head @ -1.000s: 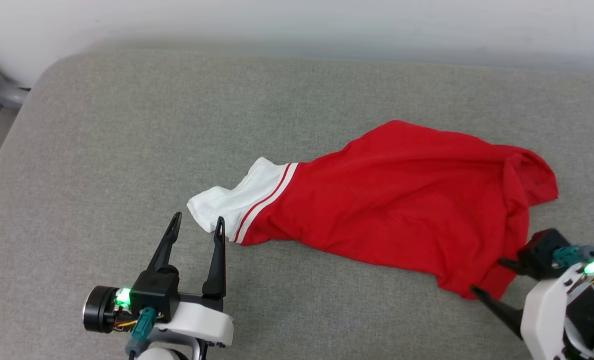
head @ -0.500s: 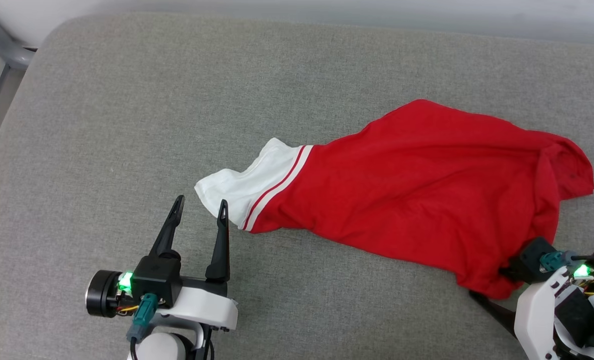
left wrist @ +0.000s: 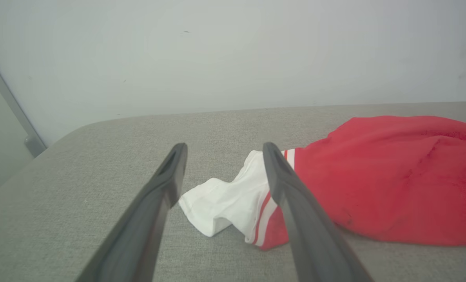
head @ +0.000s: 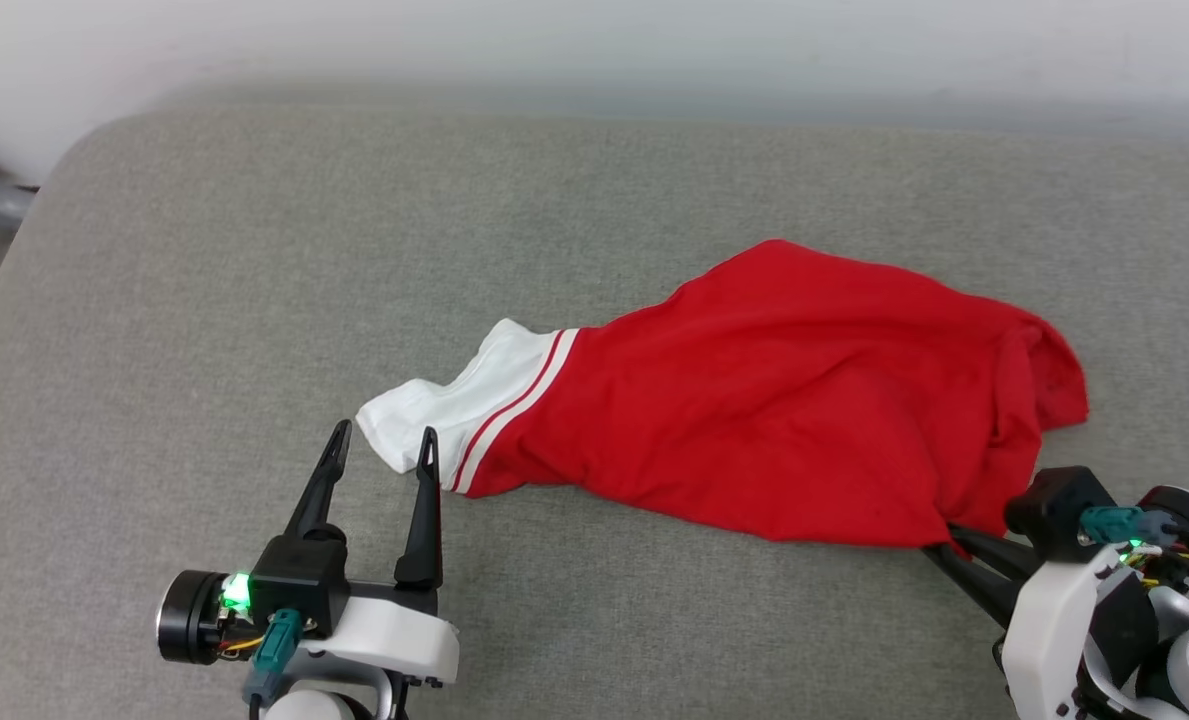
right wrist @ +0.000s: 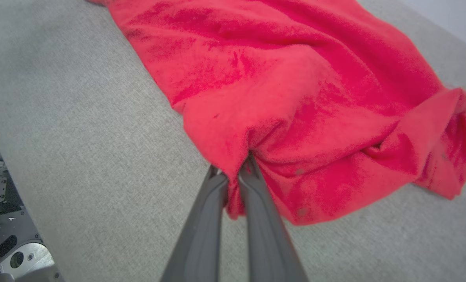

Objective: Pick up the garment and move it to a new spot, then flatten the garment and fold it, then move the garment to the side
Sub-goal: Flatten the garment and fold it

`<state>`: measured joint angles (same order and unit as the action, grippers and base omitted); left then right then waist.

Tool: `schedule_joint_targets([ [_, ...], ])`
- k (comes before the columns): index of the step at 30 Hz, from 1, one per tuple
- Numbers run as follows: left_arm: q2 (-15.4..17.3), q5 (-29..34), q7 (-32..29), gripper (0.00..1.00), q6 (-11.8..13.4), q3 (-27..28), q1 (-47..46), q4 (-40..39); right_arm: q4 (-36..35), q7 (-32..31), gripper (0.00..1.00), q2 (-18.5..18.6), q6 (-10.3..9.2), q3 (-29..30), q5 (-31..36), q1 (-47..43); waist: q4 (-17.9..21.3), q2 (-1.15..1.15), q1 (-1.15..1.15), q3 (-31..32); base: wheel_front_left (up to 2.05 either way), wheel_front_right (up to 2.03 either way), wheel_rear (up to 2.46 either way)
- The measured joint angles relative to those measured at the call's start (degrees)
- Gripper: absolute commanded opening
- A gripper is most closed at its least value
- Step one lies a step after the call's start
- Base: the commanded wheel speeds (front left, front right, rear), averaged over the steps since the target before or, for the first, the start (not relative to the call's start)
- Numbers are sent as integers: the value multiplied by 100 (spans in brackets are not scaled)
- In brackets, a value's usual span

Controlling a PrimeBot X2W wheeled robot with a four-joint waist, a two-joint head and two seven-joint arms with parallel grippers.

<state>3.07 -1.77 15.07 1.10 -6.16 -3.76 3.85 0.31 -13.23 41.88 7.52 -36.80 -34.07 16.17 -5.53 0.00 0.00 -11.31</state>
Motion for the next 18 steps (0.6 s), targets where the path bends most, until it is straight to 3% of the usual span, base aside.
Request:
schedule_joint_targets([
  [12,18,9,0,100,-36,118,216,-18,-1824,-646,0,-185,0,1319,-38,-1578,309,0,0,352,0,0,0],
  [18,18,20,0,100,-37,152,285,-47,-2512,-896,0,-519,0,2183,102,-2242,347,0,0,461,0,0,0],
])
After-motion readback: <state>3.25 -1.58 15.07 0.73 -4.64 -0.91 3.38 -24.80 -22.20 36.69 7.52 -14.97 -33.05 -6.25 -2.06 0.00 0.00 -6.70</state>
